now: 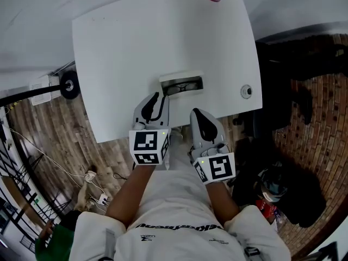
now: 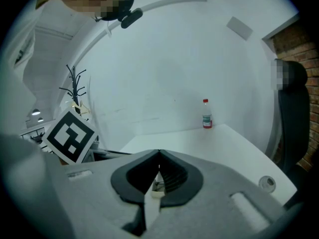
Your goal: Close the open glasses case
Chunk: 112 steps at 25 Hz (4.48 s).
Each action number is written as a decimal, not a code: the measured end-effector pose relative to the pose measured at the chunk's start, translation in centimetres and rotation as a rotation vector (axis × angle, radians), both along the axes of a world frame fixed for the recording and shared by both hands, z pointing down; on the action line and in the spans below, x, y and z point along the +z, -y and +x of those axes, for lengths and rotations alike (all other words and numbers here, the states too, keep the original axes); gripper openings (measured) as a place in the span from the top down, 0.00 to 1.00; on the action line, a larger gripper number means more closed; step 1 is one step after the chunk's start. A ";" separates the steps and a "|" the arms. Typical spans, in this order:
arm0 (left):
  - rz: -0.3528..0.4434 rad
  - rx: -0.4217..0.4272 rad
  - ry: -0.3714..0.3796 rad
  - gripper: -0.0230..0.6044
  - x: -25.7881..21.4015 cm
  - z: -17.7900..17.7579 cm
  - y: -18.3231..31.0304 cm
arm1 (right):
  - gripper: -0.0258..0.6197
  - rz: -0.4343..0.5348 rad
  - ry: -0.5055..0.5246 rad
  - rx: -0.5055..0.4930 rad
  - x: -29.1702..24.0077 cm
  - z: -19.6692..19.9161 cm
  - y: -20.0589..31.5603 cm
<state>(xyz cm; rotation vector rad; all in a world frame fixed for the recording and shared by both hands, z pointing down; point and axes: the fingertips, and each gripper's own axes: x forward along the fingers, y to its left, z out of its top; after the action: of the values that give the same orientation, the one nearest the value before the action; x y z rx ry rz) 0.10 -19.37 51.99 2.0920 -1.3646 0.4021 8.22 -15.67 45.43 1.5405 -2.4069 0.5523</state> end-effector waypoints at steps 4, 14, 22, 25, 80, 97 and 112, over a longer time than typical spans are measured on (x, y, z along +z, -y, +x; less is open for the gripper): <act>-0.032 0.000 -0.013 0.81 1.4 -0.2 0.7 | 0.96 -0.017 -0.002 -0.004 0.9 -0.4 0.5; -0.113 0.000 -0.062 0.79 5.0 -0.6 2.6 | 0.96 -0.051 -0.007 -0.008 2.7 -1.0 1.3; -0.161 0.003 -0.061 0.79 7.3 -0.9 3.2 | 0.96 -0.063 -0.012 -0.005 3.2 -1.0 1.4; -0.170 0.008 -0.063 0.79 8.0 -0.9 3.5 | 0.96 -0.067 -0.014 -0.004 3.4 -0.9 1.5; -0.194 0.068 -0.099 0.87 9.4 -0.2 2.9 | 0.96 -0.087 -0.025 0.012 3.7 -0.4 0.7; -0.170 0.067 -0.072 0.87 9.3 0.0 1.3 | 0.96 -0.077 -0.027 0.011 3.0 -0.3 -0.5; -0.164 0.079 -0.044 0.87 9.4 0.3 0.5 | 0.96 -0.083 -0.026 0.020 3.1 0.5 -1.7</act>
<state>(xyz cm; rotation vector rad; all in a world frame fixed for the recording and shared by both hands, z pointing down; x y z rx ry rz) 0.43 -19.86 61.37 2.0116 -1.1857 0.4808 8.67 -13.94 48.50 1.5297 -2.3213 0.6247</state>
